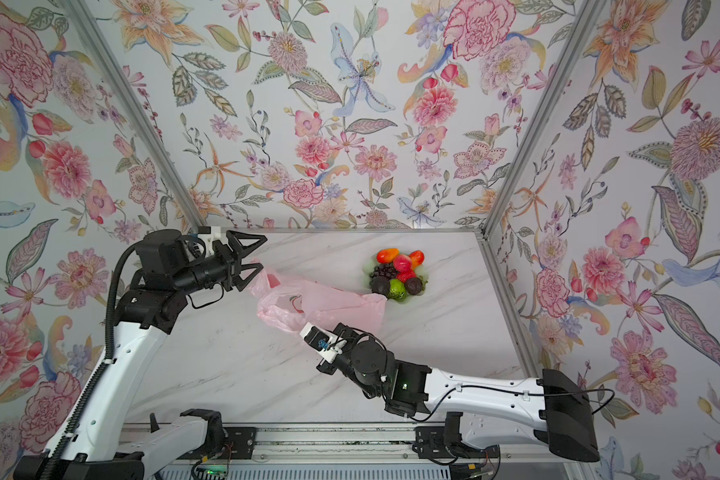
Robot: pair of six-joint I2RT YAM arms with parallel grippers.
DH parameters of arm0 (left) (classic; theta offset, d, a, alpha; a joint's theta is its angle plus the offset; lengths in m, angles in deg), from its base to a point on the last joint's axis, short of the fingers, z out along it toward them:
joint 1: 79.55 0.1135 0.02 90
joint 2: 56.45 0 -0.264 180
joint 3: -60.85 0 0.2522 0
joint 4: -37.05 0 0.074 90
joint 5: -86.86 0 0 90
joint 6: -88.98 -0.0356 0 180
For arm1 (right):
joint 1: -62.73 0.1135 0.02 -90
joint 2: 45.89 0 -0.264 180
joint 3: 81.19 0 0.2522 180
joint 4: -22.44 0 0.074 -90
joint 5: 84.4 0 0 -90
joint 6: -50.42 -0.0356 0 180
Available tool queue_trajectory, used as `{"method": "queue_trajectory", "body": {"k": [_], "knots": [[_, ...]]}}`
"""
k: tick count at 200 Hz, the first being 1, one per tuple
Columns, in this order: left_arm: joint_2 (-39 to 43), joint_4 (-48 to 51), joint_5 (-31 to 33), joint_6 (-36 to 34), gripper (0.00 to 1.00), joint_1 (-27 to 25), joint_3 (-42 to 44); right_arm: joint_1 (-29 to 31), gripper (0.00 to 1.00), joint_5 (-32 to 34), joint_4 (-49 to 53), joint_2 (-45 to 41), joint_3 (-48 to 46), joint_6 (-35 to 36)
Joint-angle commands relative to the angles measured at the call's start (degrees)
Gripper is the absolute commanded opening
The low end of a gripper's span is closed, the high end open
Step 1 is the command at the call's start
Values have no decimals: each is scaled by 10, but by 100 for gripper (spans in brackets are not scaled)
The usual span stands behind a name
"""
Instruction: Place the fruits into the plastic bag
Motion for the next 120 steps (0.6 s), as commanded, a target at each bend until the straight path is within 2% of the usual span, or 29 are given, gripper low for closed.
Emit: {"method": "queue_trajectory", "body": {"k": [1,29,48,85,120], "knots": [[23,35,21,-30,95,14,-16,4,0,16,4,-8,2,0],[23,125,45,-92,95,25,-67,6,0,23,7,-21,-9,-4],[38,141,43,-95,95,26,-47,6,0,24,8,-28,-12,-3],[79,112,41,-61,95,28,31,9,0,24,10,-31,-14,-3],[70,45,24,-29,95,28,67,17,0,17,21,-26,-7,4]]}}
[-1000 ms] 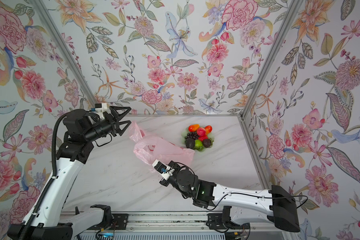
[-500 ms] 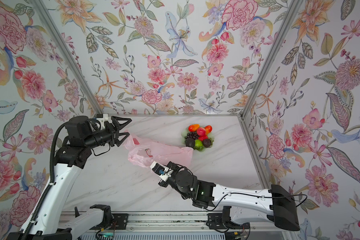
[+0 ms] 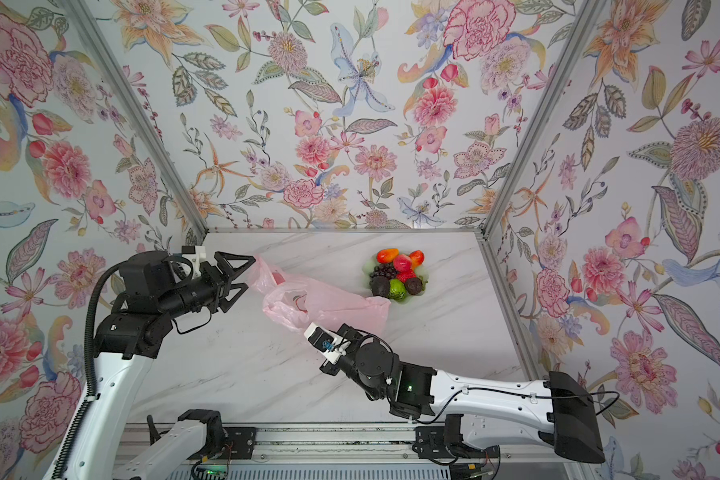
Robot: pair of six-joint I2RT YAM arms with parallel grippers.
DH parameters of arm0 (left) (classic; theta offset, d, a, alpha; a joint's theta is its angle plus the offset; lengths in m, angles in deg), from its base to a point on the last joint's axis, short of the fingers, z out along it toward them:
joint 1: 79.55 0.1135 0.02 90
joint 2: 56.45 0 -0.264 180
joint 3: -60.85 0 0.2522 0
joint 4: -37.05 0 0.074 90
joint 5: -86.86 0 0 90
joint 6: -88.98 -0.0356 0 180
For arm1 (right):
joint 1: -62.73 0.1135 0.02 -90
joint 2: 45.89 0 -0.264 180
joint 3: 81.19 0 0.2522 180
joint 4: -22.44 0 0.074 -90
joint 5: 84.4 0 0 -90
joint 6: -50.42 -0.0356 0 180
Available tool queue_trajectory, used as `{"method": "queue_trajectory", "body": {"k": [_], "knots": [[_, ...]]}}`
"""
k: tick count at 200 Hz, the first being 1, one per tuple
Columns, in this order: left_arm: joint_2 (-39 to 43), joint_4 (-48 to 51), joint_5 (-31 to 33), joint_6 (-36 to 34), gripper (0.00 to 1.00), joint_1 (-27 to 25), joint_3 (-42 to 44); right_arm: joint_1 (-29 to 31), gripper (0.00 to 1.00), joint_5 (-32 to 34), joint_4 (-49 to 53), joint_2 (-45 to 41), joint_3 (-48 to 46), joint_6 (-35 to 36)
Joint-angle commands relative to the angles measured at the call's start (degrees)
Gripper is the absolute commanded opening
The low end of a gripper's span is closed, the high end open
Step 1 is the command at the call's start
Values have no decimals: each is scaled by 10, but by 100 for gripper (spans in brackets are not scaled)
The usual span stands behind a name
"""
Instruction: Place the fruits into the plastic bag
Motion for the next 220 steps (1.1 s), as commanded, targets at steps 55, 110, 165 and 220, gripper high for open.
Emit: {"method": "queue_trajectory", "body": {"k": [55,110,165,220], "knots": [[-45,-79,-20,20,94,5,9,27,0,-2,26,-3,7,17],[-52,-114,-19,32,84,2,44,52,0,2,38,1,15,28],[-51,-146,9,41,0,-19,74,61,0,70,-6,-14,-17,-10],[-81,-162,70,-65,0,-32,-110,-41,16,207,145,-85,10,-375]]}}
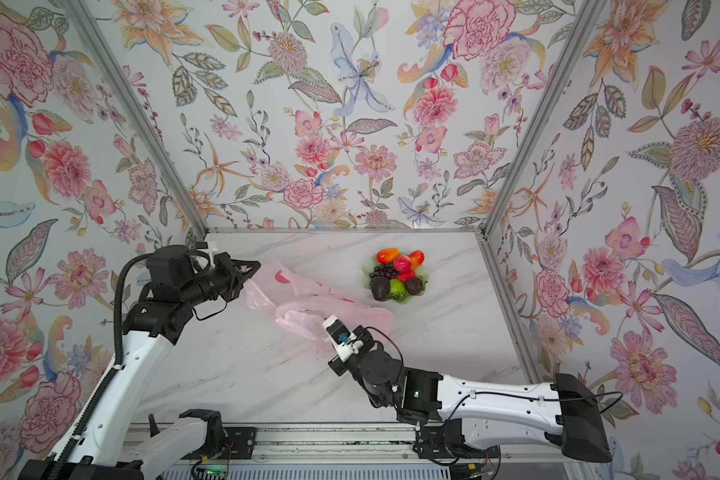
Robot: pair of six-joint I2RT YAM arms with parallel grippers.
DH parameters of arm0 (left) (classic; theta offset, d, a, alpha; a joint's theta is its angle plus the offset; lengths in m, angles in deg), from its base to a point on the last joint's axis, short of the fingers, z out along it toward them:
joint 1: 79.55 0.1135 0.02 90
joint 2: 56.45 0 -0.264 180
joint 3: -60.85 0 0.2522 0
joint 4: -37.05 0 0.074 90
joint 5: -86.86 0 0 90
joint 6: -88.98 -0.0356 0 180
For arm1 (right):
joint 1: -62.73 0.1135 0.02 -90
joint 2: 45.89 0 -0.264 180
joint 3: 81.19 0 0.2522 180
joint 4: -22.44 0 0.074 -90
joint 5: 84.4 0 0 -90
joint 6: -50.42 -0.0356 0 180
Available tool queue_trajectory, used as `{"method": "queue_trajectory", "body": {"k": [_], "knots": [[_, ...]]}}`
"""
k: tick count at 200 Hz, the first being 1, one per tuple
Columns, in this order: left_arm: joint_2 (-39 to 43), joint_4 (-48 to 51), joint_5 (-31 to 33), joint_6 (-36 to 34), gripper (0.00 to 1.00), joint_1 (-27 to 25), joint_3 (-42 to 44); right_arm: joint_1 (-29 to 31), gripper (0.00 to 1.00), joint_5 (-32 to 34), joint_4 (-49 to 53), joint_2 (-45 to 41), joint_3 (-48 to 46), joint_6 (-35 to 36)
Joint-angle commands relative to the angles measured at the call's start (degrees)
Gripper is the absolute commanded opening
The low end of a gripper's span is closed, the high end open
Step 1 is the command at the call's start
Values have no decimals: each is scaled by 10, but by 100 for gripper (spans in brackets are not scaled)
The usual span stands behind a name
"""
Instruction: Place the fruits into the plastic bag
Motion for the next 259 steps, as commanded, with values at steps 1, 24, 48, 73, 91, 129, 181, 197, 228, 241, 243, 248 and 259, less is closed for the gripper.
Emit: {"method": "queue_trajectory", "body": {"k": [1,24,48,73,91,129,181,197,228,241,243,248,259], "knots": [[-21,-27,26,-88,0,-15,-120,-36,18,62,104,-38,31,-197],[-68,43,16,-172,0,-59,-219,-43,45,44,184,-81,49,-235],[-83,44,-13,-201,0,-86,-223,-48,65,27,324,-124,87,-297],[-72,29,-39,-216,0,-101,-175,-50,86,6,468,-162,138,-376],[-61,27,-49,-225,0,-114,-145,-61,99,-27,534,-172,170,-403],[-38,40,-58,-238,0,-126,-116,-244,99,-301,596,-100,204,-407],[-31,49,-60,-241,0,-130,-104,-348,99,-553,505,25,206,-383],[-33,47,-60,-239,0,-131,-107,-327,99,-567,501,81,233,-366],[-36,42,-65,-237,0,-131,-108,-334,99,-563,490,154,249,-341],[-36,43,-66,-236,0,-131,-106,-350,99,-566,467,163,249,-338],[-36,43,-66,-237,0,-132,-105,-352,99,-566,463,165,249,-338],[-36,43,-67,-236,0,-132,-104,-360,100,-569,456,169,251,-334],[-36,42,-67,-237,0,-132,-102,-376,100,-581,449,185,262,-326]]}}
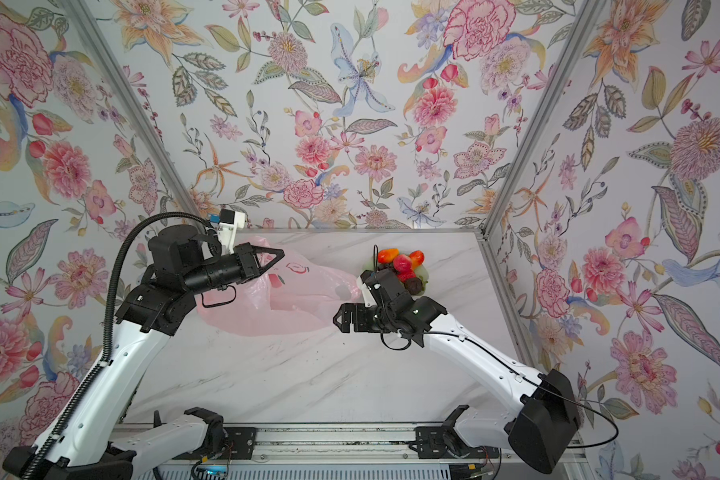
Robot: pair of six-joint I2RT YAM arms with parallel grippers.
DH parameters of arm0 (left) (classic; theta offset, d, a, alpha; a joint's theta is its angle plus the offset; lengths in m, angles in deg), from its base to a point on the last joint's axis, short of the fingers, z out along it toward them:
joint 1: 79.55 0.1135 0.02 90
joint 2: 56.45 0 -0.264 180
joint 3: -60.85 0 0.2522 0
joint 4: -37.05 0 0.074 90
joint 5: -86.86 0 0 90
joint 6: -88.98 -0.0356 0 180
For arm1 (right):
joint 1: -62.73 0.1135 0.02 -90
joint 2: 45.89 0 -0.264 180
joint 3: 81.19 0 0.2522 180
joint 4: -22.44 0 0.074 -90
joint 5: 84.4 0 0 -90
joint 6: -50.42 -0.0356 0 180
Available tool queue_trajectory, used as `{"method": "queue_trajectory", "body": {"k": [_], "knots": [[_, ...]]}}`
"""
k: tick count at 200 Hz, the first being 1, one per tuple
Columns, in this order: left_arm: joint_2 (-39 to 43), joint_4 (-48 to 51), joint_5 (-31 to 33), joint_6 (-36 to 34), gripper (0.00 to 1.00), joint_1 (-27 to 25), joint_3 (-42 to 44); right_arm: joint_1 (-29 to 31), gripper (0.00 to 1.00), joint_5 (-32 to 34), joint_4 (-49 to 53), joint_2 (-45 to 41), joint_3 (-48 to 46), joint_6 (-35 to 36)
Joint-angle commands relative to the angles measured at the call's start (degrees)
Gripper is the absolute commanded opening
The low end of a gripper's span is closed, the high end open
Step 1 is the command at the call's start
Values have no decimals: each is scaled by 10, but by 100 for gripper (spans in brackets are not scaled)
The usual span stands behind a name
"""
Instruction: Place the fruits into the plastic bag
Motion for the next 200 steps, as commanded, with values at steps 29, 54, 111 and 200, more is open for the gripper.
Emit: {"method": "queue_trajectory", "body": {"k": [29,54,111,200], "knots": [[1,-5,-22,-8,0,-6,12,-42,95,-53,-40,75,71,58],[1,-3,-23,-8,0,-6,13,-63,80,-77,-27,127,121,68],[1,50,-3,-45,0,-6,-4,-63,0,-14,5,116,165,71],[-47,492,352,-225,0,-13,-193,6,0,130,147,28,288,36]]}}
